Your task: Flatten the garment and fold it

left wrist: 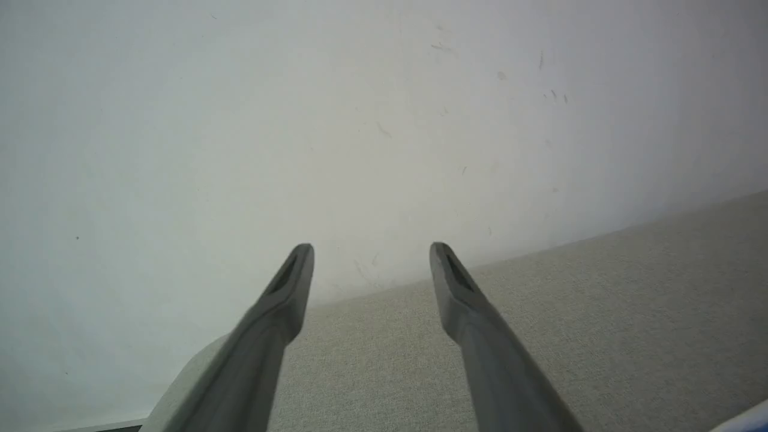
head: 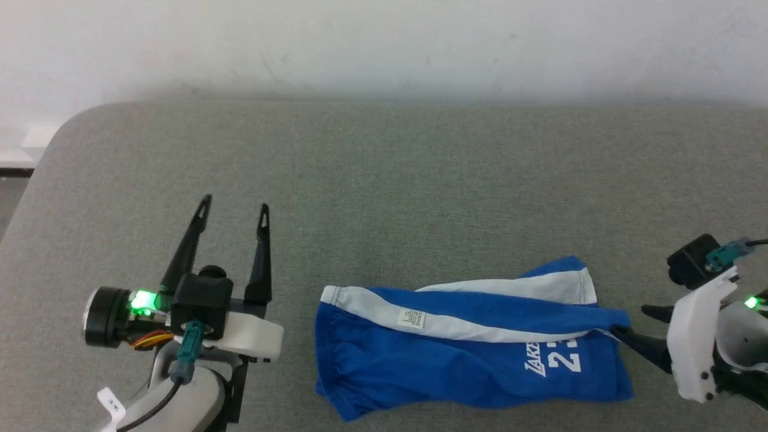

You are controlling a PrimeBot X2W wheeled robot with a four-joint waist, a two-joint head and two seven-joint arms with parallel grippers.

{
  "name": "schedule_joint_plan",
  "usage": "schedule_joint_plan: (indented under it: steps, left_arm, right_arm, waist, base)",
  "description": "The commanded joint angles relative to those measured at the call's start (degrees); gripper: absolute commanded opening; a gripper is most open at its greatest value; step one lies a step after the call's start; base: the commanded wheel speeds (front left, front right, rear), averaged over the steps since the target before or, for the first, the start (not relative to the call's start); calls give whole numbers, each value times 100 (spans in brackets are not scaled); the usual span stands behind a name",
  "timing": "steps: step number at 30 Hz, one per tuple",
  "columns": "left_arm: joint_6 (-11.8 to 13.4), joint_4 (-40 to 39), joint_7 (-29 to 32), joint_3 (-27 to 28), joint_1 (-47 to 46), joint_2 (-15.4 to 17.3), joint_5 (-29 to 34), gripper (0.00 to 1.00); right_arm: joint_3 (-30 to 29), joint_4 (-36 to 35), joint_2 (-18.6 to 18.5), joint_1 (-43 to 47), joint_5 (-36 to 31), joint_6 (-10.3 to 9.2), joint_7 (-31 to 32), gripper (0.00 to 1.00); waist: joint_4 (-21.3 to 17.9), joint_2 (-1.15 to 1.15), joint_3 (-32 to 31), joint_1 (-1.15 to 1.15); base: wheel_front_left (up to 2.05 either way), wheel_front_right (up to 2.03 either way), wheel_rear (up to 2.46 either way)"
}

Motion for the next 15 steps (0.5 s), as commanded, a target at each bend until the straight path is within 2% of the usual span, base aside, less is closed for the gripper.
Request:
schedule_joint_plan:
  steps: [1, 4, 8, 10, 15]
  left_arm:
    - [171, -66, -28, 263, 208, -119, 262, 100]
    - [347, -170, -30, 830, 525, -374, 592, 100]
    - [390, -339, -31, 1414, 1037, -768, 1040, 100]
    - [298, -414, -31, 1667, 1269, -985, 1222, 100]
    - [-171, -522, -32, 2158, 1685, -1479, 1709, 100]
  right_arm:
    - [-59, 223, 219, -41, -78, -6, 78, 100]
    - [-105, 696, 607, -155, -197, -6, 152, 100]
    - [-37, 1228, 1039, -229, -259, -6, 160, 100]
    - [85, 1445, 1191, -221, -293, -6, 165, 100]
    - [459, 1780, 1432, -143, -268, -6, 146, 100]
  waist:
    - [93, 0, 145, -1]
    - [164, 0, 247, -1]
    - [241, 0, 330, -1]
    - [276, 0, 357, -1]
    - [305, 0, 358, -1]
  base:
    - [0, 0, 0]
    - [0, 0, 0]
    - [0, 0, 0]
    - [0, 0, 0]
    - [0, 0, 0]
